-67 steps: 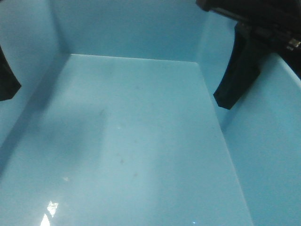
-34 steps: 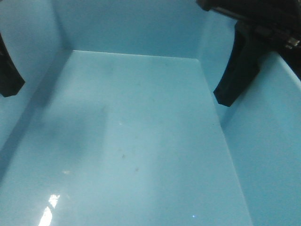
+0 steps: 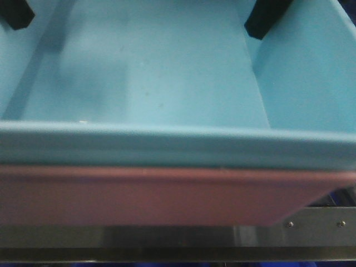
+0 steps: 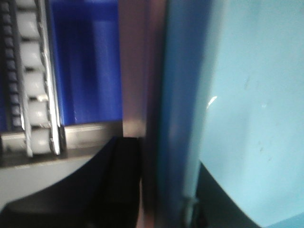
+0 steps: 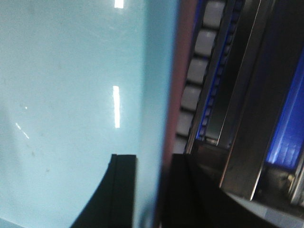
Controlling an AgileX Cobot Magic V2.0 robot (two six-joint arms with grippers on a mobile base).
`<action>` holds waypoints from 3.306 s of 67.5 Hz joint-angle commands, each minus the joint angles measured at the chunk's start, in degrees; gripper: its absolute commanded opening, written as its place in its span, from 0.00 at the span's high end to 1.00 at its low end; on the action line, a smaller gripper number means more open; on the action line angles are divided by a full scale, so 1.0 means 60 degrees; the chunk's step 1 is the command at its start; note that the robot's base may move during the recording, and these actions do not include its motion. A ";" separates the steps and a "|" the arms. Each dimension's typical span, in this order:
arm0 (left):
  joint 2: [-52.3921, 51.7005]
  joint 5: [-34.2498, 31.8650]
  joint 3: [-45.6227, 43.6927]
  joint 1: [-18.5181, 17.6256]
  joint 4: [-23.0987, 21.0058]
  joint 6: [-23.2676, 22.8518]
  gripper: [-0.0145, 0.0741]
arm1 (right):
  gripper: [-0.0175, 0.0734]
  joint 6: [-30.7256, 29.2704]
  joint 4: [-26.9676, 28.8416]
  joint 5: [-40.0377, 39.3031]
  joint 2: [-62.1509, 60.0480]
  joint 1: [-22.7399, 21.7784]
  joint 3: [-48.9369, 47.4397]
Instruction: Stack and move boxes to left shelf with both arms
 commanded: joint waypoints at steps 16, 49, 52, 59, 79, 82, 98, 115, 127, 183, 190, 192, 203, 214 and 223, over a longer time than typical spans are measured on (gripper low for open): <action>0.1417 -0.0423 -0.2180 0.0091 0.1160 0.0111 0.84 | 0.74 -0.0375 -0.0597 -0.0053 0.1233 -0.0133 -0.2241; 0.2877 -0.2370 -0.2575 0.2190 -0.0088 0.0885 0.84 | 0.74 -0.0392 -0.0849 -0.0940 0.3255 -0.0434 -0.2776; 0.3015 -0.2457 -0.2575 0.2240 -0.0321 0.1119 0.84 | 0.74 -0.0392 -0.0849 -0.1039 0.3369 -0.0433 -0.2786; 0.3455 -0.2541 -0.2575 0.2258 -0.0489 0.1444 0.84 | 0.74 -0.0555 -0.0849 -0.1337 0.3555 -0.0433 -0.2786; 0.4366 -0.3049 -0.2575 0.2235 -0.0699 0.1444 0.84 | 0.74 -0.0585 -0.0859 -0.1654 0.4074 -0.0433 -0.3115; 0.4471 -0.3098 -0.2575 0.2235 -0.0699 0.1444 0.84 | 0.74 -0.0593 -0.0859 -0.1664 0.4130 -0.0433 -0.3188; 0.4658 -0.3058 -0.2622 0.2235 -0.0699 0.1444 0.83 | 0.73 -0.0667 -0.0925 -0.1614 0.4214 -0.0433 -0.3443; 0.4678 -0.2714 -0.3173 0.2235 -0.0699 0.1650 0.50 | 0.19 -0.0667 -0.0967 -0.1409 0.4233 -0.0433 -0.3704; 0.4696 -0.2174 -0.3535 0.2235 -0.0699 0.1650 0.20 | 0.12 -0.0667 -0.1000 -0.1240 0.4233 -0.0433 -0.3704; 0.1914 -0.1074 -0.3082 0.2235 -0.0347 0.2364 0.67 | 0.77 -0.0609 -0.1691 -0.0567 0.1320 -0.0987 -0.2652; 0.1004 -0.1554 -0.2137 0.2235 -0.0347 0.2364 0.86 | 0.73 -0.0609 -0.1691 -0.1331 0.0436 -0.0987 -0.1436; 0.0663 -0.1730 -0.1852 0.2235 -0.0347 0.2364 0.84 | 0.73 -0.0609 -0.1691 -0.1540 0.0194 -0.0987 -0.1097; -0.1176 -0.2764 0.0087 0.2235 -0.0347 0.2364 0.84 | 0.73 -0.0609 -0.1691 -0.2645 -0.1406 -0.0987 0.1031; -0.3157 -0.3770 0.2158 0.2235 -0.0181 0.2364 0.84 | 0.73 -0.0618 -0.1691 -0.3525 -0.2990 -0.0987 0.2903; -0.4753 -0.4719 0.3792 0.2235 -0.0162 0.2364 0.84 | 0.73 -0.0763 -0.1691 -0.4261 -0.4276 -0.0987 0.4198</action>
